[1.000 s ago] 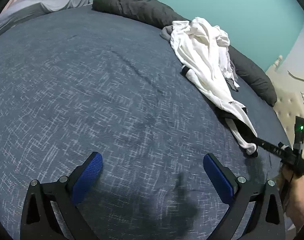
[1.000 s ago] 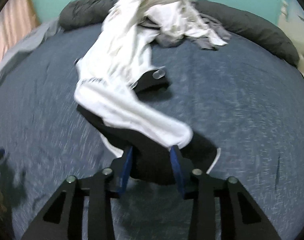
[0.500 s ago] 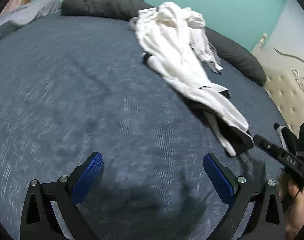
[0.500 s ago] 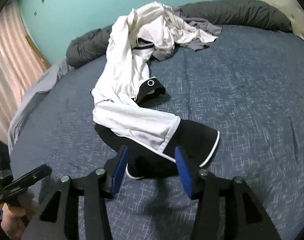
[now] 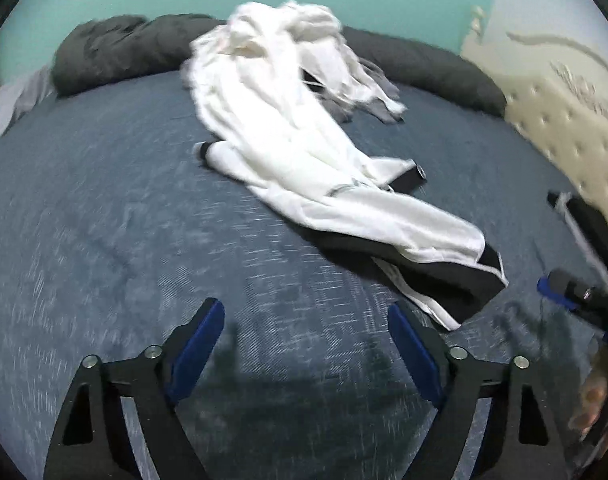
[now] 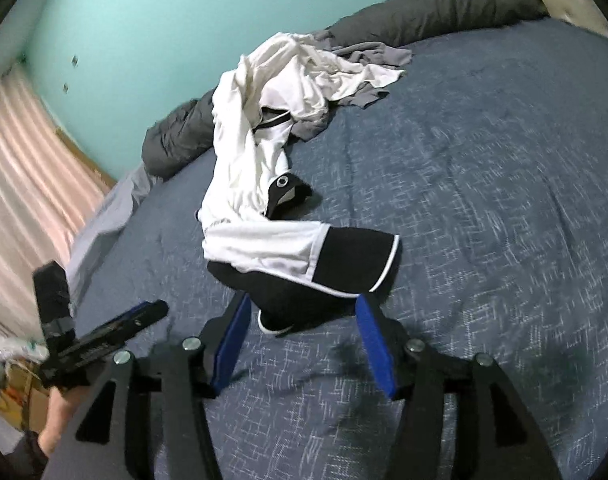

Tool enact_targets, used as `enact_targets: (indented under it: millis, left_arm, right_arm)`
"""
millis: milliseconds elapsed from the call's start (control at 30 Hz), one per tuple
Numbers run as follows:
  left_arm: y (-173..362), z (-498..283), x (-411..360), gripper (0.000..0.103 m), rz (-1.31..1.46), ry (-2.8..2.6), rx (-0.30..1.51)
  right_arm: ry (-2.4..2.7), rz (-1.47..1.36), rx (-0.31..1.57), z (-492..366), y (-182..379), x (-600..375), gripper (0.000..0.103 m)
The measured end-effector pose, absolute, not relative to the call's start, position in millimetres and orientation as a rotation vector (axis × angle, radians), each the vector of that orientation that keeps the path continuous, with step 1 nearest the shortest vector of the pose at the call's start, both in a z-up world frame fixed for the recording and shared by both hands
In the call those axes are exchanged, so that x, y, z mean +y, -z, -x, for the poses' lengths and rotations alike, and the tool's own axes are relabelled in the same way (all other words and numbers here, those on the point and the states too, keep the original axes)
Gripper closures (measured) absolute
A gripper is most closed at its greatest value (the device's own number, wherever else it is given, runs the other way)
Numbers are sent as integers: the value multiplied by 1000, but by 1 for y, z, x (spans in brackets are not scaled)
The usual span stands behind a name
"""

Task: Fold clothes
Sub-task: 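Lay the white garment on the bed and open the right gripper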

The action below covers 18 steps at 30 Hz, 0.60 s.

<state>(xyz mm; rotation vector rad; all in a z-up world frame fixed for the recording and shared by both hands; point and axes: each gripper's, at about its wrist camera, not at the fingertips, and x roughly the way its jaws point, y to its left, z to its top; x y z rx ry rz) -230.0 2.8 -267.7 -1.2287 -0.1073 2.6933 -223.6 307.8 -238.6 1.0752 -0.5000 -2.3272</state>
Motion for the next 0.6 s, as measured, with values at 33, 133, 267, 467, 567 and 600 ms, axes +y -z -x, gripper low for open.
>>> enact_targets:
  millis: [33,133,267,467,567,600]
  left_arm:
    - [269,233,8,27,1233,-2682,-74]
    - [272,243,22,38,1244,-2646,23]
    - [273,256,36,40,1249,-2604,103]
    - [276,272,49,42,1252,-2593,181]
    - [281,278,53,62,1260,-2591,232]
    - [282,279,54,63,1258,-2592,245]
  right_arm:
    - [2323,-1076,-525,225,239,311,46]
    - [2326,-1099,-550,227,244,316,45]
    - [2327,-1114,-590,229,248,323,45]
    - [2317,-1121,-615,231,249,326,45]
    - [2317,-1118,-612,230,249,325,45]
    - [2319,-1119,-613,230,249,326,45]
